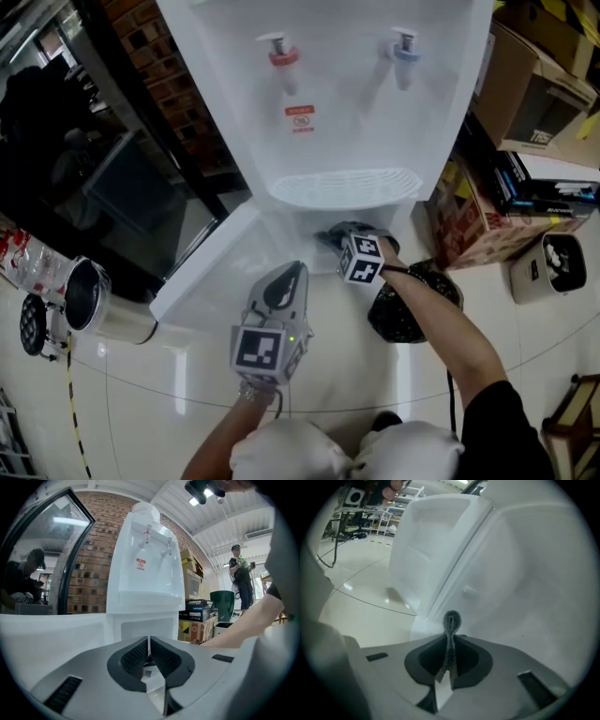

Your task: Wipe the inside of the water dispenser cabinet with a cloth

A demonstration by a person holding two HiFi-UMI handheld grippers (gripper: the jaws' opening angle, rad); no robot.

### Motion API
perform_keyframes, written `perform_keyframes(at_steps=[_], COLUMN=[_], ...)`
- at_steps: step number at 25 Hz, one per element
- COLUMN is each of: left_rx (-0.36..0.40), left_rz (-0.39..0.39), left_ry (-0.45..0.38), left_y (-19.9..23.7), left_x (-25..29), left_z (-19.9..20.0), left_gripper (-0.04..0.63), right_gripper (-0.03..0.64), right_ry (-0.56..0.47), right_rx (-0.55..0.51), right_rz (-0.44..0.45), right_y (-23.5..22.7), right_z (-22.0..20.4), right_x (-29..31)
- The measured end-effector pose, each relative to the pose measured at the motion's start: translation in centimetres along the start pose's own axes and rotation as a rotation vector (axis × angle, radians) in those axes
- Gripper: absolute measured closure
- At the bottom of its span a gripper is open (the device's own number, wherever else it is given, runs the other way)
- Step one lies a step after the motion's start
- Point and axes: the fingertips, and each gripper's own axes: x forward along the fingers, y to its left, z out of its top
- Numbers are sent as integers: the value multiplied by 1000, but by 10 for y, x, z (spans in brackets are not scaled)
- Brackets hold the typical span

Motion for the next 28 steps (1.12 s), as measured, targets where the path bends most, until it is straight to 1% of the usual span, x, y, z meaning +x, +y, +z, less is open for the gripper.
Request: perform_keyframes(at_steps=[2,4,8,10,11,13,16,21,25,28], left_rx=[6,6,0,19,35,56,55,47,27,29], left_rz=[2,7,16,24,26,23,30,45,22,15], left_ry=[2,5,2,7,16,32,37,24,47,41], left_y=[0,2,8,11,11,10,16,28,24,22], left_x=[-2,-4,-10,-16,-18,-19,-19,-20,-19,-18], left_z=[0,0,1,-3,-6,-12,-14,-4,-5,-5], left_gripper=[574,574,574,574,574,574,574,574,574,574], right_gripper=[595,595,595,595,595,595,595,595,595,595], right_ry=[29,64,104,107,101,84,73,59,91,134], right_rx=[21,31,-6,-28,-31,-35,-39,35,85,67], right_rz=[-14,-8,66,94,94,64,5,-40,-19,46], right_y=[-2,1,25,36,37,31,12,-13,-10,14], right_z=[-9,-18,-26,-28,-26,-20,-18,-19,-28,-45], right_x=[13,17,7,0,-5,-13,-13,2,9,14])
